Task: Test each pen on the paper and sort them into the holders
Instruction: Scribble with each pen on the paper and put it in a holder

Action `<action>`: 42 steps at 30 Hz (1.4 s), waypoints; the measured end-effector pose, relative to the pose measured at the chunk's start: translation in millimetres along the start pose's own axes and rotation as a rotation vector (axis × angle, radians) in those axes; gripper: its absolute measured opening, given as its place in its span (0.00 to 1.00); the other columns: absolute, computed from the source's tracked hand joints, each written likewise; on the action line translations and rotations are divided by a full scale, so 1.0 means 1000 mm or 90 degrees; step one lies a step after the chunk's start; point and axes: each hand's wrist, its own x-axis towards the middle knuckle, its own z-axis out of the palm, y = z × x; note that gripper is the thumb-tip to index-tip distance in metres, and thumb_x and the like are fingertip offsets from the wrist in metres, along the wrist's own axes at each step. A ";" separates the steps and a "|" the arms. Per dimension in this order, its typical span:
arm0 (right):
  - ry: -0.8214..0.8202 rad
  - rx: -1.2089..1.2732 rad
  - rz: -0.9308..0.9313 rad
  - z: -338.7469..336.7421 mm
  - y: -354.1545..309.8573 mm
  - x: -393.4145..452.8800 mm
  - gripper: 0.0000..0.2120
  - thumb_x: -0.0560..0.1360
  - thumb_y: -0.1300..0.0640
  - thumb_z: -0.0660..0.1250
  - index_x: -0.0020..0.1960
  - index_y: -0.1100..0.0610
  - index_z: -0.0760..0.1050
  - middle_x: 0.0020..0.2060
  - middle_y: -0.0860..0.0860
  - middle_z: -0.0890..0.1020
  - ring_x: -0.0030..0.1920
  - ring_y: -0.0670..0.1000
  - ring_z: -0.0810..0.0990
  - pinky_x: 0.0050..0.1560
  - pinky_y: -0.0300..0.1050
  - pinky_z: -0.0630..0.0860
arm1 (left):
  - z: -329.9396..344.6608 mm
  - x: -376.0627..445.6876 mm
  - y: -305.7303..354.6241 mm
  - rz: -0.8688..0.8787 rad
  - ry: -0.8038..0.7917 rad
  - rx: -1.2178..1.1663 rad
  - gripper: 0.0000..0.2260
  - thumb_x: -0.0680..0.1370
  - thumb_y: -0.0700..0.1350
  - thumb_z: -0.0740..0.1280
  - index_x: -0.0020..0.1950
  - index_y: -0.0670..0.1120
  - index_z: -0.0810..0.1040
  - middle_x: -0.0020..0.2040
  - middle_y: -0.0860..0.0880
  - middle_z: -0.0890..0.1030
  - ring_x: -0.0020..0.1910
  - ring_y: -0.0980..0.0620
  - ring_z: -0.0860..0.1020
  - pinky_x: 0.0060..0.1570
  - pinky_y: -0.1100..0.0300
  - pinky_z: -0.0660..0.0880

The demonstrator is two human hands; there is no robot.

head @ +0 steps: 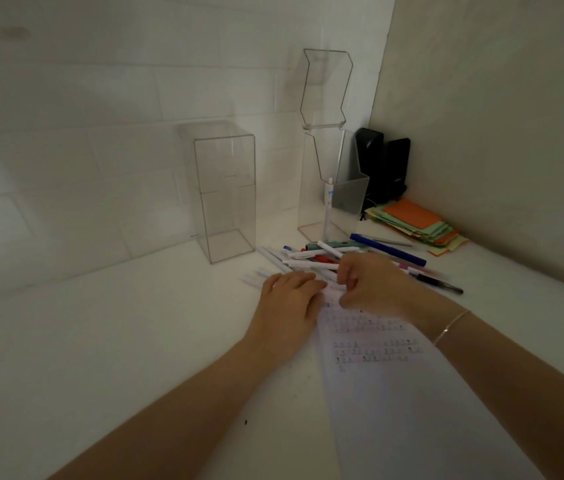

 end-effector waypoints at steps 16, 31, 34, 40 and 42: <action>0.027 1.088 -0.019 -0.010 -0.030 0.005 0.21 0.77 0.42 0.59 0.32 0.55 0.69 0.22 0.48 0.63 0.22 0.46 0.58 0.22 0.37 0.57 | -0.034 0.005 0.047 -0.141 -0.028 -0.648 0.06 0.78 0.38 0.63 0.51 0.35 0.76 0.38 0.42 0.80 0.33 0.52 0.79 0.38 0.64 0.76; 0.109 0.801 0.078 -0.018 -0.010 -0.014 0.18 0.76 0.52 0.65 0.29 0.55 0.66 0.26 0.50 0.71 0.26 0.47 0.71 0.32 0.41 0.69 | -0.054 0.014 0.038 -0.088 -0.234 -0.687 0.15 0.73 0.31 0.67 0.60 0.39 0.78 0.53 0.43 0.82 0.49 0.50 0.82 0.51 0.62 0.77; 0.066 0.793 0.113 -0.015 0.007 -0.032 0.21 0.79 0.47 0.58 0.31 0.57 0.70 0.30 0.54 0.77 0.28 0.50 0.74 0.29 0.38 0.73 | -0.063 0.018 0.029 -0.038 -0.263 -0.482 0.08 0.74 0.40 0.69 0.52 0.46 0.82 0.48 0.58 0.82 0.49 0.62 0.79 0.49 0.71 0.73; 0.034 0.701 0.104 -0.002 0.022 -0.059 0.06 0.76 0.61 0.65 0.52 0.60 0.75 0.46 0.59 0.83 0.45 0.56 0.84 0.42 0.45 0.82 | -0.033 0.013 -0.001 0.031 -0.191 -0.179 0.08 0.76 0.46 0.68 0.54 0.51 0.81 0.56 0.54 0.80 0.55 0.57 0.76 0.55 0.68 0.71; 0.106 0.613 0.098 0.012 0.022 -0.059 0.06 0.72 0.63 0.70 0.47 0.60 0.75 0.40 0.56 0.82 0.40 0.53 0.82 0.39 0.42 0.80 | -0.021 0.011 -0.003 0.095 -0.179 -0.113 0.09 0.76 0.47 0.67 0.55 0.50 0.80 0.59 0.51 0.79 0.58 0.54 0.75 0.61 0.61 0.69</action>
